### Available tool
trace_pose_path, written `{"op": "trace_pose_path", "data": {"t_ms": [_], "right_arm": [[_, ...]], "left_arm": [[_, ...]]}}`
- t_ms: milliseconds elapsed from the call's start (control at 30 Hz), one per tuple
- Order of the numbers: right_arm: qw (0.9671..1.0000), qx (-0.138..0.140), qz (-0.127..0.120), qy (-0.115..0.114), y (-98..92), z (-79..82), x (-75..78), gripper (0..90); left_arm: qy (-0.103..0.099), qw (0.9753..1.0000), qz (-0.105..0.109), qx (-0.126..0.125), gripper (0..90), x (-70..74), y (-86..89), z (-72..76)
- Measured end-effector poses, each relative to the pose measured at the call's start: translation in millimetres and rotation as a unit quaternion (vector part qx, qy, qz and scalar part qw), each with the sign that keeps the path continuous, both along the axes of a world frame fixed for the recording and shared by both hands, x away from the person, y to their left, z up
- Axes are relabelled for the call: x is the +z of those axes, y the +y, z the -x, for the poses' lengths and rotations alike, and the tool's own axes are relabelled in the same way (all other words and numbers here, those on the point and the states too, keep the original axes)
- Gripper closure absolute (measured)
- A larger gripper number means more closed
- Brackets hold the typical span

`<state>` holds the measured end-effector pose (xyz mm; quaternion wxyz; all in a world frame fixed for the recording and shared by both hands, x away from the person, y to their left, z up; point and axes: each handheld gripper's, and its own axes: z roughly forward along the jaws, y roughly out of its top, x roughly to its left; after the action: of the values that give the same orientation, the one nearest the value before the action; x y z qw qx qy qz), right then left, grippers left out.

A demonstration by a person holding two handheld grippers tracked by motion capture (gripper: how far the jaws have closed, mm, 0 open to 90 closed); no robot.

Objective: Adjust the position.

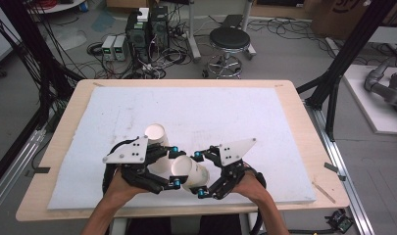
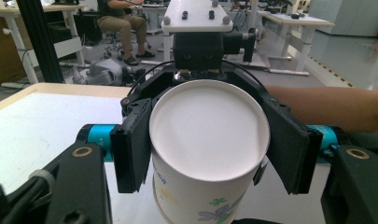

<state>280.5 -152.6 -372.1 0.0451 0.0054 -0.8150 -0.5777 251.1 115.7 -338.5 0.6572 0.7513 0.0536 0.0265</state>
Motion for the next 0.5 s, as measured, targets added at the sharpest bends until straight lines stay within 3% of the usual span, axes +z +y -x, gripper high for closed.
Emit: {"op": "trace_pose_path", "data": {"t_ms": [167, 267, 500], "right_arm": [[1.0, 0.002, -0.004, 0.004, 3.0, -0.9, -1.9, 17.7], [0.9999, 0.01, -0.014, 0.0, 2.6, -1.9, -1.7, 26.7], [0.9997, 0.017, -0.016, -0.002, 2.6, -2.9, -1.8, 31.8]], "left_arm": [[0.001, 1.0, 0.001, -0.001, 36.6, 0.0, 1.1, 1.1], [0.001, 1.0, 0.003, 0.002, 36.5, -0.4, 3.9, 1.2], [0.002, 1.0, 0.004, 0.002, 36.9, -1.7, 5.4, 1.7]]}}
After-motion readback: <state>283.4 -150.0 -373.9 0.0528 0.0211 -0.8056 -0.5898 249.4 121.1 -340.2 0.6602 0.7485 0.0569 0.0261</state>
